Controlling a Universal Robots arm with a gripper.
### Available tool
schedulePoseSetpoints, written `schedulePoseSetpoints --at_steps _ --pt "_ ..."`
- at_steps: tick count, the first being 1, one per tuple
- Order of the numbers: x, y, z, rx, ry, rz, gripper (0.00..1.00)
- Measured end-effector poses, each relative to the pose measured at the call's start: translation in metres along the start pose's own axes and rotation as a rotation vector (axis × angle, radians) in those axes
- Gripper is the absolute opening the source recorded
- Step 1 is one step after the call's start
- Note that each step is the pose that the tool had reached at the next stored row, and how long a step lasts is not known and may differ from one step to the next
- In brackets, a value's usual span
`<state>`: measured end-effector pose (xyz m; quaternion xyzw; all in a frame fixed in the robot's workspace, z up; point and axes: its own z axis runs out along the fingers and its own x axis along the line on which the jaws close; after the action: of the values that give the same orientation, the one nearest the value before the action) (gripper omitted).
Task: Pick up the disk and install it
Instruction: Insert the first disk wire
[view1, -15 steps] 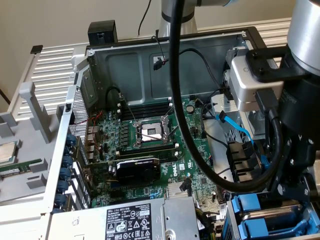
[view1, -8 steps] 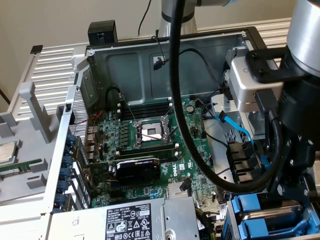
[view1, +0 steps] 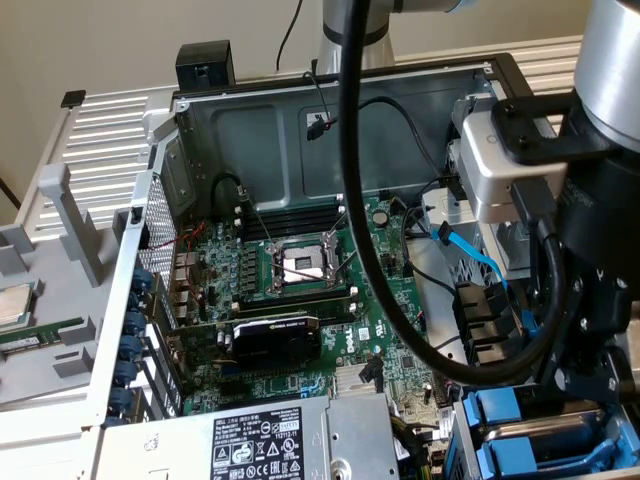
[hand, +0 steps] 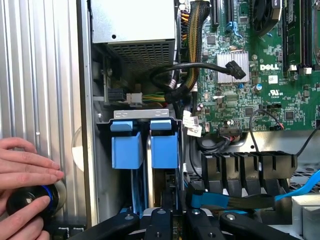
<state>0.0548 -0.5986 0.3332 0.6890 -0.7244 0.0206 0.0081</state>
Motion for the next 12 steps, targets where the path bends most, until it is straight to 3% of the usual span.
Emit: schedulePoseSetpoints --at_steps 12 --pt "-0.0001 0.0001 0.0015 -0.0013 -0.0001 0.002 0.17"
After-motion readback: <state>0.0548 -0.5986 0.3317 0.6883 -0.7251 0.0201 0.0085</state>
